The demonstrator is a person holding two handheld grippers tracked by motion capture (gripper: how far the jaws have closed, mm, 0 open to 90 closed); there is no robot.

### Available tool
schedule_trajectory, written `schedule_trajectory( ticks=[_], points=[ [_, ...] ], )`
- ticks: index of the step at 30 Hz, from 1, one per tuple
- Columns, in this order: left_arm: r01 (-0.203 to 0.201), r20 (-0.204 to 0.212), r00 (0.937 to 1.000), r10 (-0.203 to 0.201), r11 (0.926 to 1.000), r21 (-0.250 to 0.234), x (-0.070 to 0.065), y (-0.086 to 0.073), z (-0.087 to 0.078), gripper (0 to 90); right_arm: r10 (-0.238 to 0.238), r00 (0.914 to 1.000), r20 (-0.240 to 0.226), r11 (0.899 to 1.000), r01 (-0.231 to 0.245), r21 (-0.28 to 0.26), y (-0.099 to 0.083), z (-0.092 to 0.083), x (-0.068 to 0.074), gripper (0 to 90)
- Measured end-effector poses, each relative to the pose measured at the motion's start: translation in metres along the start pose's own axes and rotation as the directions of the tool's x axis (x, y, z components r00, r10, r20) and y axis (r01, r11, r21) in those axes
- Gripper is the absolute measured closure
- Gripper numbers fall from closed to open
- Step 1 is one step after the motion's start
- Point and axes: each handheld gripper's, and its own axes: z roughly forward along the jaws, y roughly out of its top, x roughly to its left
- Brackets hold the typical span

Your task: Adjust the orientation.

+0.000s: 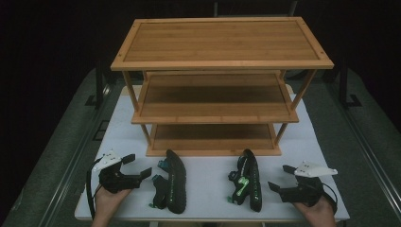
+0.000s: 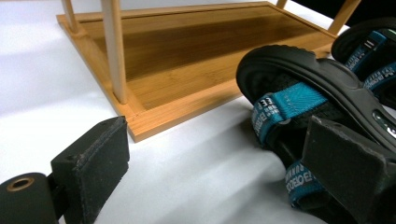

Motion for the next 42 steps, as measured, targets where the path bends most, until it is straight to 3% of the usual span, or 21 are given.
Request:
schedule_trajectory(
  ticks=[5,9,12,13,17,22,24,30,32,39,42],
  points=[
    [0.009,-0.009,0.9999,-0.009,0.9999,-0.012,0.002,-0.002,0.001,6.9,0.001,1.0,-0.004,1.0,-0.001,0.001,-0.001,0.0,-0.001,14.6],
    [-0.024,-0.013,0.9996,0.024,0.9982,-0.055,-0.001,-0.007,-0.001,6.9,0.002,1.0,0.006,1.0,-0.002,-0.004,0.0,-0.002,0.0,14.6],
    [-0.04,-0.022,0.999,0.039,0.9979,-0.05,-0.004,-0.008,-0.002,7.0,-0.002,0.9998,0.018,1.0,0.002,-0.01,0.001,-0.004,0.002,14.6],
    [-0.033,-0.002,0.9995,0.033,0.9982,-0.05,-0.006,-0.008,-0.004,7.7,-0.003,0.9998,0.019,1.0,0.004,-0.01,0.001,-0.004,0.003,14.6],
    [-0.037,0.016,0.9991,0.038,0.9974,-0.062,-0.008,-0.006,-0.005,7.6,-0.004,0.9993,0.038,1.0,0.005,-0.019,0.001,-0.004,0.003,14.6],
    [-0.066,0.037,0.9971,0.067,0.9975,-0.025,-0.011,0.002,-0.006,7.7,-0.014,0.9989,0.045,1.0,0.015,-0.022,0.003,-0.003,0.004,14.6],
    [-0.09,0.047,0.9948,0.09,0.996,-0.004,-0.011,-0.001,-0.008,14.1,-0.023,0.9987,0.046,0.999,0.024,-0.026,0.004,-0.005,0.005,14.6],
    [-0.085,0.066,0.9945,0.082,0.9956,0.04,-0.009,-0.009,-0.01,18.7,-0.013,0.9985,0.054,0.999,0.015,-0.051,0.004,-0.01,0.002,14.6],
    [-0.11,0.087,0.9907,0.105,0.9924,0.056,-0.011,-0.013,-0.015,23.2,-0.016,0.9984,0.054,0.998,0.019,-0.055,0.004,-0.011,0.002,14.6],
    [-0.115,0.113,0.9881,0.104,0.9894,0.089,-0.01,-0.02,-0.017,33.3,-0.027,0.9984,0.05,0.998,0.03,-0.052,0.005,-0.01,0.005,14.6],
    [-0.146,0.149,0.9807,0.126,0.9812,0.126,-0.014,-0.022,-0.012,35.5,-0.028,0.9983,0.051,0.998,0.031,-0.05,0.005,-0.011,0.007,14.6]
  ],
)
